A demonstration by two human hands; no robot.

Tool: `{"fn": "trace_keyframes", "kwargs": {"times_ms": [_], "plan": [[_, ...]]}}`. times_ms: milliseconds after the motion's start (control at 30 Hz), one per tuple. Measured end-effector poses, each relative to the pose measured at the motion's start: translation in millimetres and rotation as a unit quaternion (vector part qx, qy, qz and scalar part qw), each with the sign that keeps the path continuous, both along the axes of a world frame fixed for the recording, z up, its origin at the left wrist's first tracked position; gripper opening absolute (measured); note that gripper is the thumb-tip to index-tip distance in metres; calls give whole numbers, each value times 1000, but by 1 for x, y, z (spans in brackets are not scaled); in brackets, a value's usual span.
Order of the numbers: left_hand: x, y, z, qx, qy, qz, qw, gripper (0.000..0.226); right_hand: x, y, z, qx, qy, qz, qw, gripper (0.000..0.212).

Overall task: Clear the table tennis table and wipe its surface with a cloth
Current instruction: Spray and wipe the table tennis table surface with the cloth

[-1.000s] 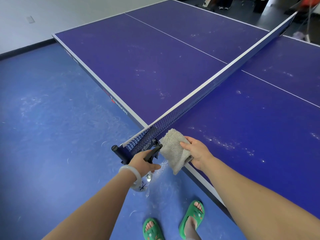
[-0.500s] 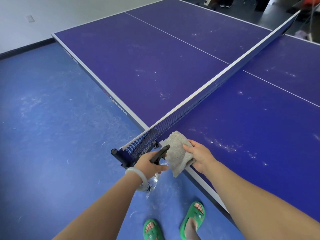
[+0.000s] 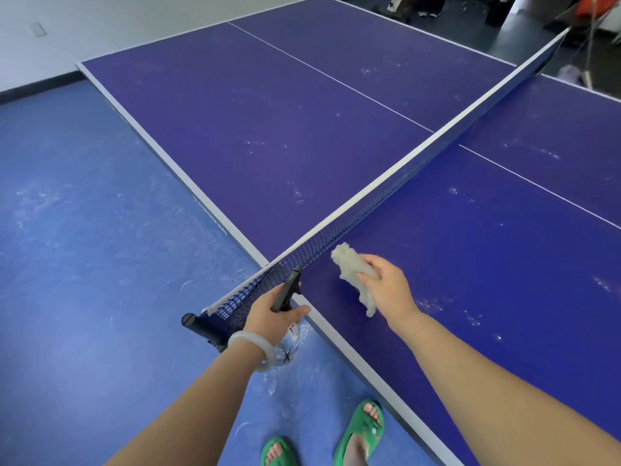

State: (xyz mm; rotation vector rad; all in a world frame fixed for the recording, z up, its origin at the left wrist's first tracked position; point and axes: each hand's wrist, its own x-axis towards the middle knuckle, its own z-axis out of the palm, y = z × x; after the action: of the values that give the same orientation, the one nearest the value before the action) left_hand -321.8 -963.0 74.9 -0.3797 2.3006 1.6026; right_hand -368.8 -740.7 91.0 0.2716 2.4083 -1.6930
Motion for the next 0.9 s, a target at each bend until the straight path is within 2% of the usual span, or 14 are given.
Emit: {"fn": "trace_keyframes", "kwargs": {"times_ms": [67, 133, 233, 400, 467, 567, 667, 800, 867, 900], "plan": [[2, 2, -1, 2, -2, 6, 1000, 14, 8, -3, -20, 71, 6, 125, 990, 29], [2, 2, -2, -3, -5, 15, 1000, 19, 20, 0, -47, 146, -25, 245, 958, 40], [2, -2, -6, -17, -14, 27, 999, 25, 33, 10, -72, 199, -31, 336, 920, 54], [0, -4, -10, -22, -21, 51, 998, 24, 27, 14, -76, 223, -12, 398, 890, 74], [0, -3, -13, -20, -31, 64, 997, 20, 21, 11, -73, 240, 19, 382, 892, 66], [0, -1, -16, -10, -46, 74, 996, 19, 8, 0, -71, 284, 119, 334, 891, 42], [-1, 1, -18, -11, -39, 63, 997, 21, 4, -10, -89, 320, 179, 390, 845, 38], [-2, 1, -23, 18, -32, 77, 996, 22, 11, -6, -120, 404, 233, 448, 763, 49], [-2, 1, -22, 21, -32, 83, 996, 16, -2, -3, -121, 430, 261, 453, 736, 51], [-3, 1, -22, 26, -30, 88, 995, 15, -17, -4, -120, 440, 268, 439, 736, 53]]}}
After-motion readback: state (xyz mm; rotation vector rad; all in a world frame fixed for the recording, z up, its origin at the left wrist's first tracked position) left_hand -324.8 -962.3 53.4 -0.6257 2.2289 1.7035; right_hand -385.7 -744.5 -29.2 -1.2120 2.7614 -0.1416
